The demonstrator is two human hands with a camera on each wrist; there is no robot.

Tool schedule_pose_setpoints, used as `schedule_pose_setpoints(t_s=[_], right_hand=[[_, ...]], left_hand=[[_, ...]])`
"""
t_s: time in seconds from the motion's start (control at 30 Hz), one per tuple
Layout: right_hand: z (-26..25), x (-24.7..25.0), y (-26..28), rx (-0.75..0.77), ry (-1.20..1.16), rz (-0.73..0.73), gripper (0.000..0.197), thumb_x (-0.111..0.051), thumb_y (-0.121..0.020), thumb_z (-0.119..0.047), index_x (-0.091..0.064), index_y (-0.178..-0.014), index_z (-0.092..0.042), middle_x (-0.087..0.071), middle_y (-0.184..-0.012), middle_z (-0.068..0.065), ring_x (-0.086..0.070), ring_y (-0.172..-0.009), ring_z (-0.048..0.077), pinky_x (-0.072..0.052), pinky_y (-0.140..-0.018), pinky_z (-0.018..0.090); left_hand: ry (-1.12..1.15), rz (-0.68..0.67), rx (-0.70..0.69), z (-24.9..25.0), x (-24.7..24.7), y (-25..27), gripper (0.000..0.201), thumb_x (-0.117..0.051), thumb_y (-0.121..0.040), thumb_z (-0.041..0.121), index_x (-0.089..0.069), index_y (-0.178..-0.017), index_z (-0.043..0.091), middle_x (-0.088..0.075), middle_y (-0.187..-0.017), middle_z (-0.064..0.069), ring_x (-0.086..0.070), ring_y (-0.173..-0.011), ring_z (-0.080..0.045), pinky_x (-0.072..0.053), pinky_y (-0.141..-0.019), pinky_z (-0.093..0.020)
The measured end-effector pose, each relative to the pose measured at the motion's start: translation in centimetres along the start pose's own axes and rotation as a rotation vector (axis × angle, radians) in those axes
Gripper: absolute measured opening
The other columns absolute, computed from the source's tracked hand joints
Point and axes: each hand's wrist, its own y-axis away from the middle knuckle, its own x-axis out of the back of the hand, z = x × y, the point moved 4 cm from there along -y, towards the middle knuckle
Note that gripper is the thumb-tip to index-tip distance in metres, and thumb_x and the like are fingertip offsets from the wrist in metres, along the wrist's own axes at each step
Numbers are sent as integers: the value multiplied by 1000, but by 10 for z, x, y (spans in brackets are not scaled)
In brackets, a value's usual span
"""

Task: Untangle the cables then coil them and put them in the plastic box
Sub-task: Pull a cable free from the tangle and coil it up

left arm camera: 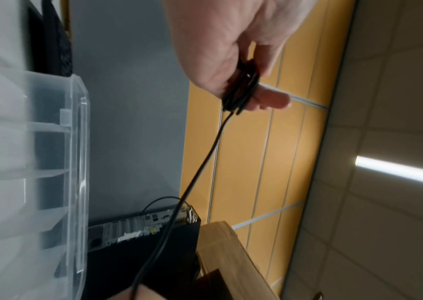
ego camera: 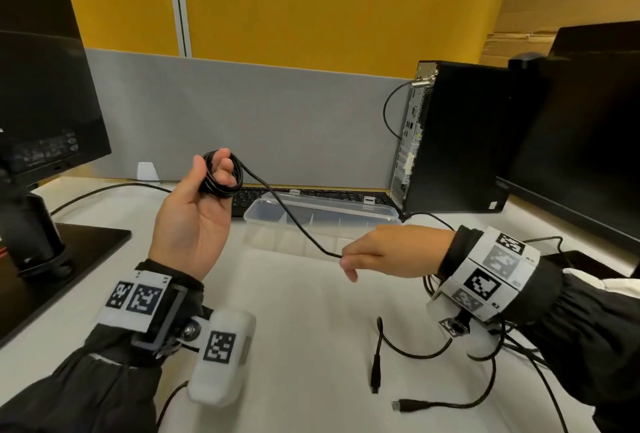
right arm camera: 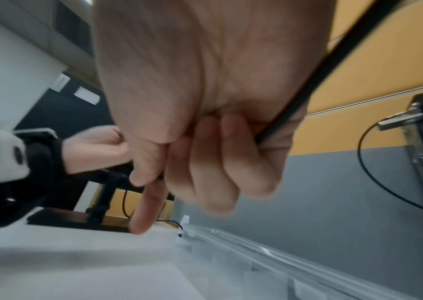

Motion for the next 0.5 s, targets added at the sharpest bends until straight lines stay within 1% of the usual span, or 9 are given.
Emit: schedule_pose_setpoints(t_s=[0.1,0.17,0.2,0.23,0.3,0.37,0.43,0.47,0.5], right_hand=[[-3,14,1,-2,-99,259,14,-37,-99,-37,-44,-100,-24,-41,-60,-11,-41,-51,3,-30,-53,16],[2,23,2,-38,-126,445,16,-36,-99,-36,-39,-100,-21,-44,-61,-4,-40,-53,12,-31,-51,23],[3,25,2,-58,-41,488,18,-33,-99,-36,-40,-102,-19,-49,-67,0,-45,-58,17,-33,-52,27],[3,23,1,-81,87,490,21,-31,-100,-36,-42,-105,-19,-55,-76,2,-50,-65,21,-35,-53,28],[-4,12,-3,-80,312,417,23,-30,-101,-35,-48,-111,-24,-61,-91,-1,-55,-76,20,-32,-51,24],[-15,-5,-8,-29,379,307,22,-32,-102,-30,-51,-110,-26,-59,-89,-4,-54,-75,19,-29,-52,22],[-29,-17,-10,13,360,193,22,-32,-102,-29,-53,-106,-25,-52,-82,-7,-50,-72,18,-30,-54,24],[-36,-20,-10,38,325,138,24,-31,-102,-30,-54,-104,-23,-50,-81,-8,-48,-72,16,-31,-57,25],[-42,-22,-9,67,293,92,27,-30,-102,-31,-55,-102,-22,-49,-80,-9,-47,-71,15,-31,-60,26]], left_hand=[[55,106,-35,9,12,-5,43,-37,-99,21,-73,-83,3,-67,-75,-1,-59,-62,-3,-50,-72,-12],[75,149,-45,10,14,-5,30,-38,-98,20,-62,-97,2,-68,-77,-1,-62,-66,-4,-50,-75,-13],[85,159,-46,10,14,-4,27,-38,-99,20,-58,-100,2,-69,-78,-2,-63,-68,-4,-51,-77,-13],[85,165,-46,8,13,-3,25,-38,-99,20,-57,-100,3,-70,-79,-2,-65,-70,-4,-52,-78,-14],[63,172,-45,6,11,-2,23,-37,-99,19,-56,-98,4,-71,-83,-3,-68,-74,-5,-53,-80,-16],[43,171,-26,4,9,0,28,-38,-99,18,-62,-93,6,-71,-88,-4,-69,-77,-5,-53,-81,-18],[28,160,0,2,8,1,45,-38,-99,18,-75,-74,8,-72,-85,-4,-70,-77,-6,-54,-80,-18],[15,154,11,1,7,2,49,-38,-99,17,-76,-69,9,-73,-83,-4,-70,-78,-7,-54,-78,-17],[3,144,22,-1,6,2,46,-37,-99,17,-75,-74,7,-74,-83,-4,-70,-80,-7,-54,-77,-17]])
